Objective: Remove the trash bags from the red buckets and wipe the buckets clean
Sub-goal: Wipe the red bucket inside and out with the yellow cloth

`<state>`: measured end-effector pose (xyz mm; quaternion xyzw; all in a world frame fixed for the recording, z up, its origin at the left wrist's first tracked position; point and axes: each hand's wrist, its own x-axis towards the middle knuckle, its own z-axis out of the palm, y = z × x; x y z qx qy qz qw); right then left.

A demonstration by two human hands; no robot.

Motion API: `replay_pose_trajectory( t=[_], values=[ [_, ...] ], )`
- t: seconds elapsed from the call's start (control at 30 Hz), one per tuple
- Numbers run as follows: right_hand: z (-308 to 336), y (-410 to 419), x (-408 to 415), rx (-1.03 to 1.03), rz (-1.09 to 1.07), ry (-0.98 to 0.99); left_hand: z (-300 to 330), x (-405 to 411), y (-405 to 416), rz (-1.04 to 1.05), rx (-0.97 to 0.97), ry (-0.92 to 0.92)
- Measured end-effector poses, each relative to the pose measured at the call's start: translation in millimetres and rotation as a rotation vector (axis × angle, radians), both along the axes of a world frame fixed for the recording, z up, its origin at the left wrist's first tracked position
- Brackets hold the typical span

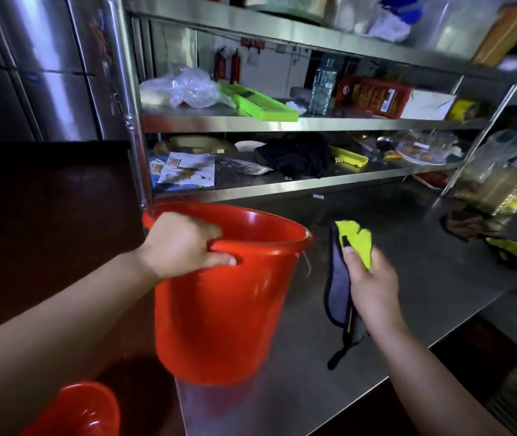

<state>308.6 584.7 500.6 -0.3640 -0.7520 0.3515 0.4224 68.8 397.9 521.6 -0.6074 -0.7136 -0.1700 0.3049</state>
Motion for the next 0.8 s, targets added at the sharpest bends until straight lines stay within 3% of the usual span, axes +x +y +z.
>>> replay_pose_trajectory(
  t=[0.1,0.2,0.27,0.33,0.4,0.53,0.63,0.8],
  values=[
    [13.4,-2.2,0.8,0.069,0.007,0.045,-18.4,8.7,-2.2,-0.06,-0.007,0.061],
    [14.0,-18.1,-8.4,0.238,0.109,-0.041,-30.0,22.1,-8.8,-0.081,0.011,0.117],
    [9.9,-39.2,-19.9,0.325,0.229,-0.165,-36.0,31.0,-14.4,-0.095,0.001,0.147],
    [-0.6,-60.7,-29.9,0.538,0.266,-0.384,-43.9,36.1,-23.6,-0.108,-0.005,0.147],
    [-10.1,-77.9,-34.0,0.717,0.283,-0.585,-54.4,37.1,-35.5,-0.131,-0.002,0.126],
    [-20.8,-90.2,-27.0,0.783,0.425,-0.786,-77.2,30.5,-66.4,-0.129,-0.002,0.031],
    [-27.2,-95.2,-21.4,0.939,0.437,-0.845,-89.2,22.8,-89.5,-0.107,-0.051,-0.042],
    [-31.7,-107.6,-22.9,1.002,0.467,-0.798,-90.0,25.7,-116.1,-0.146,-0.08,-0.216]
  ],
)
